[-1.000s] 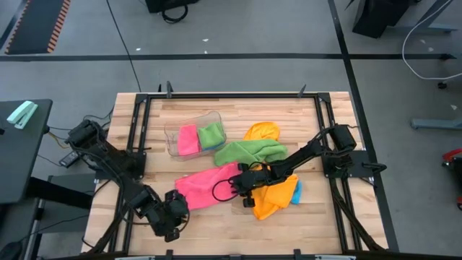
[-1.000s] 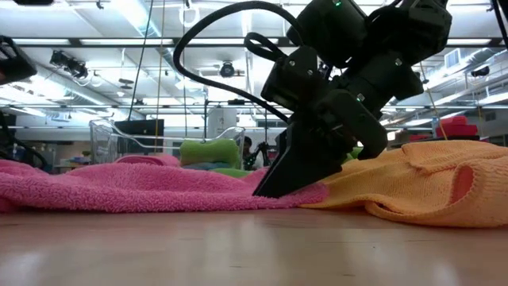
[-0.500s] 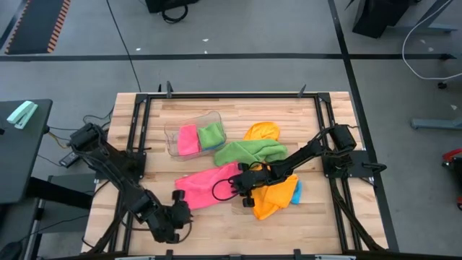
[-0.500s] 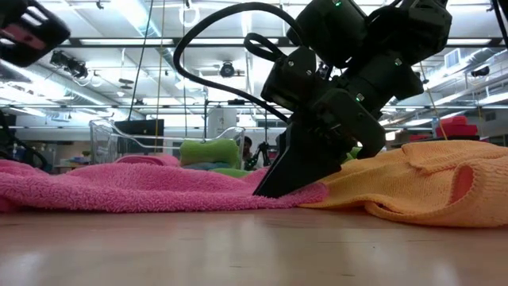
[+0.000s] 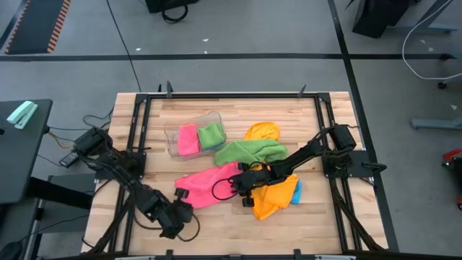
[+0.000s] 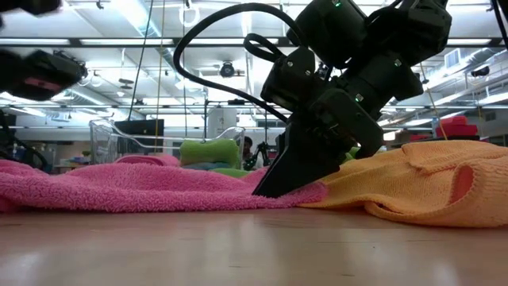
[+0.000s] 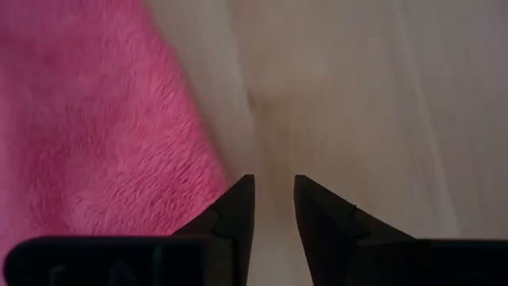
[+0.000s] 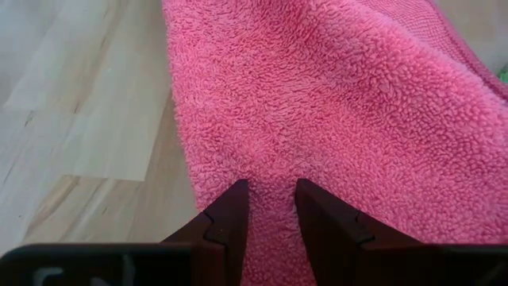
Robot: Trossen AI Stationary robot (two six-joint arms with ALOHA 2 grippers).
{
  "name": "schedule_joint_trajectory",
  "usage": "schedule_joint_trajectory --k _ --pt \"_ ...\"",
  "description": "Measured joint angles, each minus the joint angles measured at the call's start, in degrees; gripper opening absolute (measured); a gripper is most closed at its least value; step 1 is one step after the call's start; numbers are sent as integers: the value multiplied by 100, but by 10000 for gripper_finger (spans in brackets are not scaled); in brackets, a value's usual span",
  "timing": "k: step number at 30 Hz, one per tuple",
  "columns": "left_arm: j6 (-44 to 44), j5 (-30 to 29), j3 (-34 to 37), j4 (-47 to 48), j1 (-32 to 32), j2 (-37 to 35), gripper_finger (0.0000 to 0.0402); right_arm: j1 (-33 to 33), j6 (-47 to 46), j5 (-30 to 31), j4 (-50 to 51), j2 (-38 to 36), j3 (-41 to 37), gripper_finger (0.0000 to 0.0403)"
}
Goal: Fold microfiber towels
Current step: Fold the pink microfiber towel
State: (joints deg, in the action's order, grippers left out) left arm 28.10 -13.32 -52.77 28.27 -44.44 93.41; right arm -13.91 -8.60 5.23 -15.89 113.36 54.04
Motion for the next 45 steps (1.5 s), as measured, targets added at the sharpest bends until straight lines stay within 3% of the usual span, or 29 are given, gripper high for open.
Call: schedule_joint_trajectory --k 6,16,36,40,45 --pt "-131 636 -40 223 499 0 102 2 -3 2 -5 0 0 117" --pt "-516 903 -498 1152 681 0 111 3 19 0 -12 0 -2 117" --pt "-1661 893 -498 1102 617 496 104 4 13 -3 -16 0 -2 117" --pt "-1830 889 -498 1096 584 496 88 4 6 -4 -16 0 -2 117" --pt "-1834 889 -498 1096 519 496 40 4 4 -4 -16 0 -2 117"
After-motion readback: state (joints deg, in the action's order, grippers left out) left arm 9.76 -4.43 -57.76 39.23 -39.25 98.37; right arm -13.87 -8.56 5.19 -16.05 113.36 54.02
